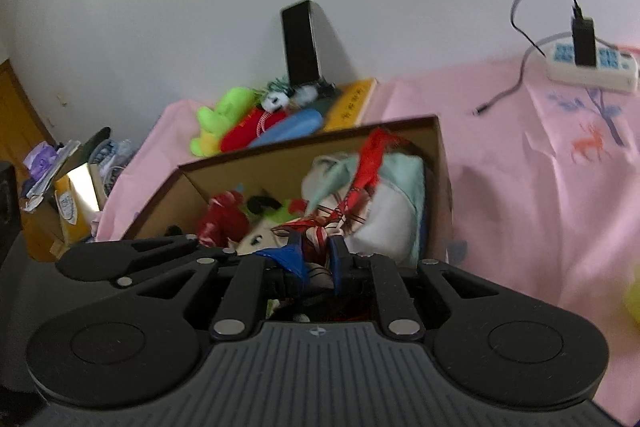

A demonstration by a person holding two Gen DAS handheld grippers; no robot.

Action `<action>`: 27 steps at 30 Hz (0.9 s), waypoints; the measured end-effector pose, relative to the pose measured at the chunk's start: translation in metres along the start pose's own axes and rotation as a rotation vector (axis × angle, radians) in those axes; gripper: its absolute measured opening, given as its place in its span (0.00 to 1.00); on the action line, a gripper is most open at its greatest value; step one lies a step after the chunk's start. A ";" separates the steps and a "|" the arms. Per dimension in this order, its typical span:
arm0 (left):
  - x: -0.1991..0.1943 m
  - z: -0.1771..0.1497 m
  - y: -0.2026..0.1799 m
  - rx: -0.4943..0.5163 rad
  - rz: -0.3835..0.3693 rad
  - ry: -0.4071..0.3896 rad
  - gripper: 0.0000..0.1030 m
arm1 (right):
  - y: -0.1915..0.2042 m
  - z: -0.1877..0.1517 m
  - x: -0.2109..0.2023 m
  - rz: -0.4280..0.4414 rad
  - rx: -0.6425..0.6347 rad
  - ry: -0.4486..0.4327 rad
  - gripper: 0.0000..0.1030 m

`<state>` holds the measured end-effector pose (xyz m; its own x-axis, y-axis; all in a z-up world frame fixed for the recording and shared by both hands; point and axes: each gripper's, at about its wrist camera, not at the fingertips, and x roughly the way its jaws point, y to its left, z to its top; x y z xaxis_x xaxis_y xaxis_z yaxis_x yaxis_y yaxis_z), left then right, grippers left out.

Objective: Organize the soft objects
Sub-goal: 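Lower the rope toy into the box and open the right gripper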

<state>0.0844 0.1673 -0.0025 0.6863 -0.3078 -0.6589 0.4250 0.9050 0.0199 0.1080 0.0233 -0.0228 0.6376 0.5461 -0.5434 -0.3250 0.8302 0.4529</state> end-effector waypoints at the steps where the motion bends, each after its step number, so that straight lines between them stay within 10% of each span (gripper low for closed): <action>1: 0.000 0.000 0.000 0.004 -0.002 0.000 0.40 | -0.001 -0.001 -0.001 -0.001 0.007 0.002 0.00; 27: -0.067 -0.015 -0.040 0.015 0.139 -0.012 0.59 | -0.003 -0.029 -0.076 -0.060 -0.004 -0.062 0.06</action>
<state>0.0125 0.1564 0.0296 0.7464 -0.1830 -0.6398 0.3338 0.9347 0.1222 0.0407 -0.0173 -0.0036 0.6977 0.4877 -0.5247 -0.2877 0.8616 0.4182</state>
